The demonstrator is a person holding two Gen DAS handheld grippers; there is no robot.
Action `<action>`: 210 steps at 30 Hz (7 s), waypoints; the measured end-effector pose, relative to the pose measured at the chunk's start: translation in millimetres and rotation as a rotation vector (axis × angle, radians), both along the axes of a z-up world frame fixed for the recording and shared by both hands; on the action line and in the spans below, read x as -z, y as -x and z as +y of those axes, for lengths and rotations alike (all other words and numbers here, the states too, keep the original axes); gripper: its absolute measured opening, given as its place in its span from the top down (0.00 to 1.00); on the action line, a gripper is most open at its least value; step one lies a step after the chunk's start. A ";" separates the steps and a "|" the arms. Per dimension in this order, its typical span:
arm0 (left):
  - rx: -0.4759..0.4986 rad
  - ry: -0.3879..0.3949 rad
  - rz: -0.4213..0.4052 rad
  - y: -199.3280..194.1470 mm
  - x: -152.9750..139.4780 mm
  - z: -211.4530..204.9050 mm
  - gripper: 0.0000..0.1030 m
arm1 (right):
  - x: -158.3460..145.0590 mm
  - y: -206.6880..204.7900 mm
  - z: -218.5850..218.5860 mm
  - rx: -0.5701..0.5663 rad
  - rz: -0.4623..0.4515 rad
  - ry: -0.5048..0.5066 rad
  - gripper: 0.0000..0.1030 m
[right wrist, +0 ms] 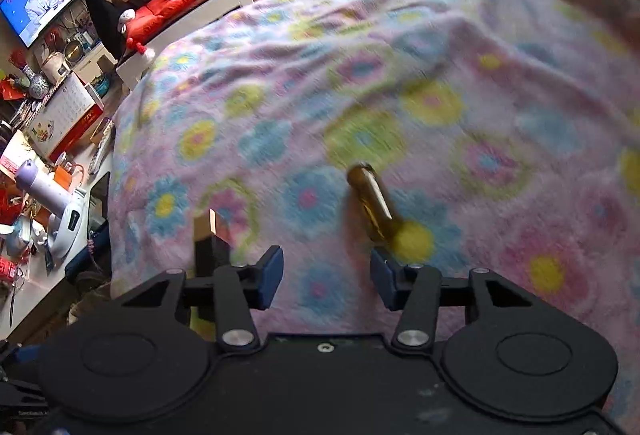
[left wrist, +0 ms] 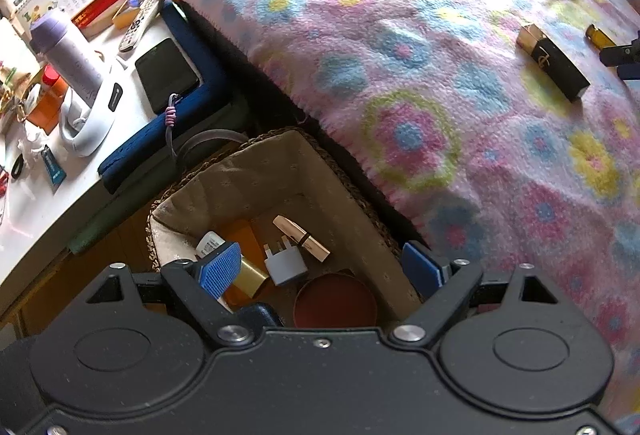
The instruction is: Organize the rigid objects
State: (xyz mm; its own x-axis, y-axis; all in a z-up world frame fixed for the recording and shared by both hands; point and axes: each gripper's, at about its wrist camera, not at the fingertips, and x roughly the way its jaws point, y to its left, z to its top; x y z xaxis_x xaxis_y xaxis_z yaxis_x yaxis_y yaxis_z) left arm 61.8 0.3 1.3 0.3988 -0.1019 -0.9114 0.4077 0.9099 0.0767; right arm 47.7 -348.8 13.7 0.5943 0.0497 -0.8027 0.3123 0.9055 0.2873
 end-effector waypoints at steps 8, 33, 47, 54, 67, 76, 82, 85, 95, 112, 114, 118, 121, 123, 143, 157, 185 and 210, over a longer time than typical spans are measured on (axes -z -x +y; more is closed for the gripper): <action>0.182 0.002 -0.111 5.3 -24.8 -40.1 0.18 | -1.2 3.3 -21.1 0.147 -0.059 0.093 0.64; 1.088 -0.017 -0.226 -34.4 -8.2 -195.8 0.14 | 21.8 57.7 -16.7 0.112 -0.345 0.261 0.39; 0.587 0.214 -0.052 -47.6 -4.2 -169.9 0.23 | 22.1 54.9 -14.7 0.163 -0.318 0.291 0.36; 0.282 0.196 -0.003 -47.9 -11.8 -143.2 0.23 | 13.2 31.1 19.9 0.333 -0.198 0.346 0.24; -0.007 0.195 0.072 -61.6 -19.6 -89.8 0.23 | 26.9 -38.0 58.2 0.463 -0.034 0.454 0.48; -0.103 0.197 0.025 -42.6 -50.2 -27.9 0.23 | 1.1 -7.9 57.1 0.321 -0.078 0.313 0.48; -0.229 0.153 -0.004 -26.1 -49.7 23.2 0.23 | -17.9 1.4 126.6 0.032 -0.094 0.261 0.48; -0.301 0.153 -0.001 -18.4 -42.9 49.4 0.23 | -24.1 6.8 176.6 -0.129 -0.098 0.269 0.48; -0.465 0.148 -0.057 4.7 -31.2 106.0 0.23 | -35.8 20.4 284.6 -0.393 -0.090 0.241 0.48; -0.477 0.203 0.073 -17.6 -4.0 109.9 0.23 | -6.7 42.3 321.6 -0.522 0.007 0.250 0.47; -0.471 0.204 0.093 -20.6 -0.6 107.1 0.23 | -0.6 41.9 322.3 -0.533 0.024 0.256 0.47; -0.470 0.183 0.095 -22.8 1.8 103.5 0.23 | 10.2 42.2 319.4 -0.544 0.052 0.247 0.47; -0.468 0.183 0.088 -23.1 0.8 102.2 0.23 | 14.3 41.2 317.9 -0.542 0.057 0.238 0.47; -0.465 0.176 0.080 -23.4 0.1 100.4 0.23 | 13.3 40.6 316.8 -0.540 0.047 0.232 0.47; -0.461 0.168 0.009 -17.8 -9.1 100.2 0.23 | 15.0 24.9 325.2 -0.485 0.003 0.319 0.39; -0.465 0.125 -0.078 -0.5 -21.9 99.9 0.11 | 12.2 37.1 318.0 -0.473 0.002 0.327 0.33; -0.404 0.134 -0.149 46.0 -35.8 73.9 0.07 | 1.1 48.2 287.4 -0.369 -0.021 0.363 0.24; -0.510 0.162 -0.162 63.1 -36.0 85.9 0.05 | -2.4 49.5 280.6 -0.316 -0.034 0.363 0.22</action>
State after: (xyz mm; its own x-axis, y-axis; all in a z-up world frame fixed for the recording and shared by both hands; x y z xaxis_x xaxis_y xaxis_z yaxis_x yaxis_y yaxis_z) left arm -1.3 86.1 37.3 0.5683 0.0071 -0.8228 -0.0923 0.9942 -0.0553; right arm -1.8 -68.2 16.1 0.6215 -0.0479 -0.7820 0.0012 0.9982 -0.0601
